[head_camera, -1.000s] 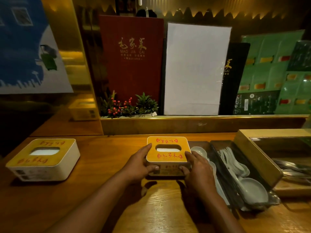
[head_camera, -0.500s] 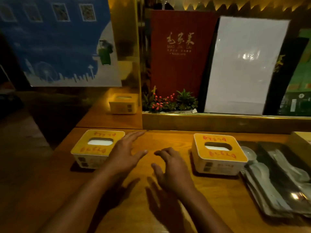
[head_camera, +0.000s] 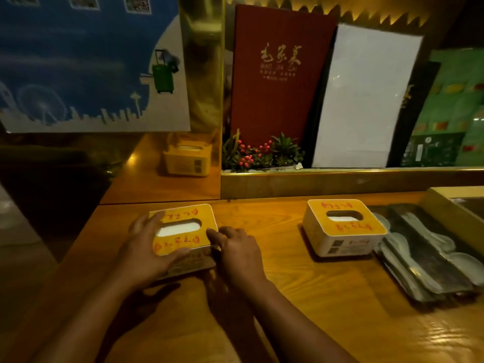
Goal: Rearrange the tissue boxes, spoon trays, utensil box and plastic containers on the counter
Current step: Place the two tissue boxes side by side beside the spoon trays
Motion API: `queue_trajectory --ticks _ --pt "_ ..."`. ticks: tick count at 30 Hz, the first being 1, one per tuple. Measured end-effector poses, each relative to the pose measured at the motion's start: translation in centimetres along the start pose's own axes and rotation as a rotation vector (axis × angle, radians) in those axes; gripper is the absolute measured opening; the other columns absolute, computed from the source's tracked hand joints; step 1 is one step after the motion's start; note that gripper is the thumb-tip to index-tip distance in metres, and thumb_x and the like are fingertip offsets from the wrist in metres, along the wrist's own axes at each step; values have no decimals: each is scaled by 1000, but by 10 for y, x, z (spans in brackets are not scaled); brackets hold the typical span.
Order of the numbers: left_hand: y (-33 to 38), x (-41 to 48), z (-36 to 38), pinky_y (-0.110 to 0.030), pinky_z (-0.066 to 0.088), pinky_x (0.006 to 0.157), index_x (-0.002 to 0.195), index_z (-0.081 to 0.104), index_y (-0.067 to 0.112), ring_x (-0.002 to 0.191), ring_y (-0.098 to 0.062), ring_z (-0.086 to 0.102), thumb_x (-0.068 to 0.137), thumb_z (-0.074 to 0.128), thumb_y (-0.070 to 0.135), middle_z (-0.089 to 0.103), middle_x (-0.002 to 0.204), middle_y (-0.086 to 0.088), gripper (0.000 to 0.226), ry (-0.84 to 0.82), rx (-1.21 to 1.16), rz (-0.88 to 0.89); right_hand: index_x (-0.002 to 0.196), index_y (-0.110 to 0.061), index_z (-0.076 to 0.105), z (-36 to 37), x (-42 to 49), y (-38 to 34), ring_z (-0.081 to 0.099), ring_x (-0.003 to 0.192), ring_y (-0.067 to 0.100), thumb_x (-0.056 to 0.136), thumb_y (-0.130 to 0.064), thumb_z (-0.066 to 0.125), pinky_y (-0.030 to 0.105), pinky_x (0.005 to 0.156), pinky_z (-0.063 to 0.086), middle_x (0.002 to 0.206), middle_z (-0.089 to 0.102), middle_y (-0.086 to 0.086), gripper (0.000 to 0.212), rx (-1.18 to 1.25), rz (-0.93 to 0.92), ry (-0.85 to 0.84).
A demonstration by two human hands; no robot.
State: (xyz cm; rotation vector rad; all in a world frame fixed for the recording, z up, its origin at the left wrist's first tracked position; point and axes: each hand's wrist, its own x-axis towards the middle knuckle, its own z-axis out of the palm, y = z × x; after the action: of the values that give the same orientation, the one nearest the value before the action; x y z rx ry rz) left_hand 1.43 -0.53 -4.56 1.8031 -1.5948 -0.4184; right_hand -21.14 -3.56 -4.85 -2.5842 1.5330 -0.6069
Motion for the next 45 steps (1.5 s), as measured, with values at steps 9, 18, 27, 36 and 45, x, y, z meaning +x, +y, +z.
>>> queue_trajectory --ticks 9,18,27,36,45 --pt "62 -3 87 -40 40 103 154 27 29 143 -25 31 68 81 56 14 164 1 105 -55 -114 137 140 -31 48 -48 -47 90 47 126 27 89 -43 61 46 100 40 138 57 0 54 -113 201 96" --pt "117 -1 140 -41 50 100 152 32 30 132 -25 49 71 86 41 47 151 -2 98 -101 -201 106 108 -27 62 -75 -75 145 45 125 31 74 -35 80 48 94 46 131 55 7 40 -198 314 223" --pt "135 2 156 -42 50 100 152 31 30 131 -25 50 71 88 38 50 148 -4 99 -78 -161 61 117 -29 65 -78 -74 167 47 113 21 80 -40 73 39 86 48 121 58 -2 39 -148 317 260" --pt "140 5 161 -48 52 99 150 33 33 129 -24 52 68 89 38 53 145 -3 100 -75 -185 20 113 -25 69 -74 -69 177 48 107 20 78 -38 76 38 79 50 116 60 -3 39 -133 305 280" --pt "145 11 163 -41 53 96 151 33 31 125 -22 53 70 89 35 52 143 -1 99 -89 -178 -1 114 -23 70 -76 -68 182 48 108 20 70 -37 83 37 80 51 116 61 -3 48 -88 277 273"
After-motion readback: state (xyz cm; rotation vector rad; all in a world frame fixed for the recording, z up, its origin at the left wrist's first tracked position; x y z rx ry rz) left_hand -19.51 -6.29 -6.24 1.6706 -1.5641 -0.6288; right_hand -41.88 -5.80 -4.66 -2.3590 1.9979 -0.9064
